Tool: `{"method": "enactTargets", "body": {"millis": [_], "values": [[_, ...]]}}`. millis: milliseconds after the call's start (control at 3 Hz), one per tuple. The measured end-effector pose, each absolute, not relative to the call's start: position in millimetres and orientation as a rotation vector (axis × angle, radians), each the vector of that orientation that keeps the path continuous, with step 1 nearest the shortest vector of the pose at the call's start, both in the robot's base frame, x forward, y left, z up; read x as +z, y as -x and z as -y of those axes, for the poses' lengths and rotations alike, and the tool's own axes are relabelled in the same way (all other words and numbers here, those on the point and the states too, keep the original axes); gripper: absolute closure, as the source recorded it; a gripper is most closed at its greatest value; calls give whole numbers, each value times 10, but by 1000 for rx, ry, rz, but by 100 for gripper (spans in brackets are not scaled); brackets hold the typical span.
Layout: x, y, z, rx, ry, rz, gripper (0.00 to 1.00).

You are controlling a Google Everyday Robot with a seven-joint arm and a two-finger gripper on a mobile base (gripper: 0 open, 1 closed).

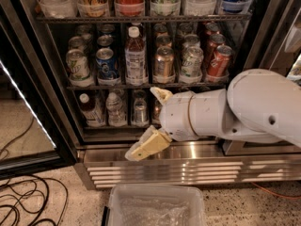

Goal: Pick 7up can from middle shelf of fridge

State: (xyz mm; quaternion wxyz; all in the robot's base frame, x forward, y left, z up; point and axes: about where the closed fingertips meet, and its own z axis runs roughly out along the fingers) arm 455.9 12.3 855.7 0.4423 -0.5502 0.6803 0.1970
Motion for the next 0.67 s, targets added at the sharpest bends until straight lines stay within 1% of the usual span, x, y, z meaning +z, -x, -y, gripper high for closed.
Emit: {"method": "enactTargets", "body": {"millis": [667], "values": [[8566, -4427, -741, 542, 1236, -1604, 0]]}}
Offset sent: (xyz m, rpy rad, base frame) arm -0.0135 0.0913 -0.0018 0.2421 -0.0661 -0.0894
